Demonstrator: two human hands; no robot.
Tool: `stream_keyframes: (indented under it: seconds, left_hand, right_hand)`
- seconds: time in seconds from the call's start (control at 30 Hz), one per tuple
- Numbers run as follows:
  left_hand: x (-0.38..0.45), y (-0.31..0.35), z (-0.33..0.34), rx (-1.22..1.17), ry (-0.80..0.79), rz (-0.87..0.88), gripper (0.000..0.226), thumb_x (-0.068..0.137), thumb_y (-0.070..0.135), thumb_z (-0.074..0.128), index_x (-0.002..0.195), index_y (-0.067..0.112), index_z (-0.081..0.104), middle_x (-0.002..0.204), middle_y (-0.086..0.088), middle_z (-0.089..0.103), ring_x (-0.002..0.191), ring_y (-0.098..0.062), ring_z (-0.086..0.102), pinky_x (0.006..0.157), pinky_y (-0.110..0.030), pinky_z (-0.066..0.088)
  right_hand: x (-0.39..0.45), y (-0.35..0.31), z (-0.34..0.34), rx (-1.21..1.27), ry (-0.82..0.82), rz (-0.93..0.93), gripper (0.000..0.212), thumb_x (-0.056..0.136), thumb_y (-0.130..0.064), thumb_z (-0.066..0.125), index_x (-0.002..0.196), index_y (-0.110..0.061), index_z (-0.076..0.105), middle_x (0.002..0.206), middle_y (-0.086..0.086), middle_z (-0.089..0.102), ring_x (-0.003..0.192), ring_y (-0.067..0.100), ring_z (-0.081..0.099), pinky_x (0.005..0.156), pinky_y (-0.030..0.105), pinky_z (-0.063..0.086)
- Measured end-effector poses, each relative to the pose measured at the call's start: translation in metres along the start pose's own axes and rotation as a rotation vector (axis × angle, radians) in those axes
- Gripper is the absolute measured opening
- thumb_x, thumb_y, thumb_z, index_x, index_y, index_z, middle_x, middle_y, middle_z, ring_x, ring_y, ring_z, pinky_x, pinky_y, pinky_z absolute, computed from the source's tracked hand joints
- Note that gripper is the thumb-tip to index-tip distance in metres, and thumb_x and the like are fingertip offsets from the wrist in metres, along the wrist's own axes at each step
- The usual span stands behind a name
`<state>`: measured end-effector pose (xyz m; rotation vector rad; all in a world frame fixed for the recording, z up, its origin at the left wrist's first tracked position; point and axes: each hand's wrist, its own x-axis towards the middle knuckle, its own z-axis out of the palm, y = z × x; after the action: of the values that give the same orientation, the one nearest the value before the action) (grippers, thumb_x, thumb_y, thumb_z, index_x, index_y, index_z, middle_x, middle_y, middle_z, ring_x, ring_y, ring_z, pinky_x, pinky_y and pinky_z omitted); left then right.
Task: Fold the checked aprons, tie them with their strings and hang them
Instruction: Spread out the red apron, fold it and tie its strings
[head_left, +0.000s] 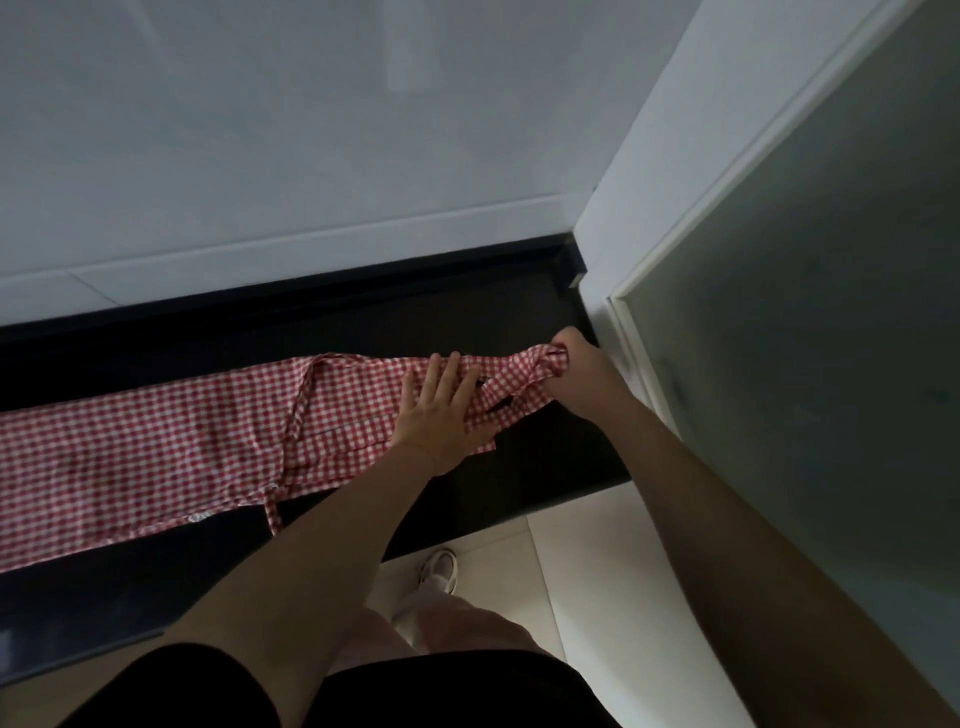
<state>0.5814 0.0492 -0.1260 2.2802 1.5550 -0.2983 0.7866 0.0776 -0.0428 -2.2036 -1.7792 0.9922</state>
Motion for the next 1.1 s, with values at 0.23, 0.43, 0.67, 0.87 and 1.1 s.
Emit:
stream_keyframes:
  seconds: [0.23, 0.43, 0.67, 0.87, 1.1]
  left_hand:
    - [-0.040, -0.031, -0.037, -0.804, 0.306, -0.386, 0.030, 0.098, 0.018, 0.048, 0.125, 0.012, 0.060, 0.126, -0.008, 0.058, 0.118, -0.022, 0.052, 0.097, -0.030, 0.042]
    - [-0.048, -0.033, -0.061, -1.711, -0.110, -0.460, 0.038, 0.096, 0.047, 0.056, 0.116, 0.015, 0.062, 0.096, 0.003, 0.068, 0.087, -0.015, 0.065, 0.076, -0.035, 0.056]
    - [-0.022, -0.036, -0.032, -1.732, -0.038, -0.738, 0.037, 0.091, 0.005, 0.064, 0.128, 0.002, 0.055, 0.118, -0.019, 0.064, 0.099, -0.030, 0.069, 0.065, -0.037, 0.061]
    - [-0.027, -0.040, -0.041, -1.866, -0.055, -0.812, 0.032, 0.096, -0.002, 0.054, 0.128, 0.002, 0.054, 0.115, -0.019, 0.063, 0.096, -0.029, 0.067, 0.068, -0.041, 0.061]
    - [-0.037, -0.059, -0.051, -1.709, 0.004, -0.731, 0.014, 0.094, -0.001, 0.056, 0.103, 0.007, 0.063, 0.112, -0.017, 0.066, 0.095, -0.026, 0.066, 0.083, -0.039, 0.057]
  right_hand:
    - [-0.017, -0.067, 0.051, -0.232, 0.009, -0.211, 0.026, 0.092, -0.033, 0.058, 0.112, -0.018, 0.051, 0.110, 0.002, 0.043, 0.086, 0.018, 0.052, 0.068, 0.032, 0.043]
    - [-0.022, -0.097, 0.085, -0.120, -0.117, -0.079, 0.040, 0.094, -0.026, 0.062, 0.131, -0.016, 0.053, 0.132, 0.005, 0.055, 0.118, 0.021, 0.056, 0.102, 0.037, 0.046]
    - [-0.032, -0.069, 0.066, 0.269, 0.084, 0.048, 0.028, 0.095, -0.006, 0.049, 0.119, -0.013, 0.061, 0.118, 0.004, 0.064, 0.108, 0.019, 0.060, 0.083, 0.023, 0.042]
    - [-0.028, -0.045, 0.074, 0.401, -0.249, 0.438, 0.063, 0.084, -0.028, 0.070, 0.135, -0.004, 0.044, 0.128, 0.013, 0.054, 0.111, 0.027, 0.055, 0.089, 0.037, 0.048]
    - [-0.026, -0.067, 0.090, 0.351, -0.238, 0.428, 0.027, 0.084, -0.028, 0.068, 0.105, -0.012, 0.063, 0.110, 0.008, 0.064, 0.102, 0.023, 0.060, 0.096, 0.040, 0.048]
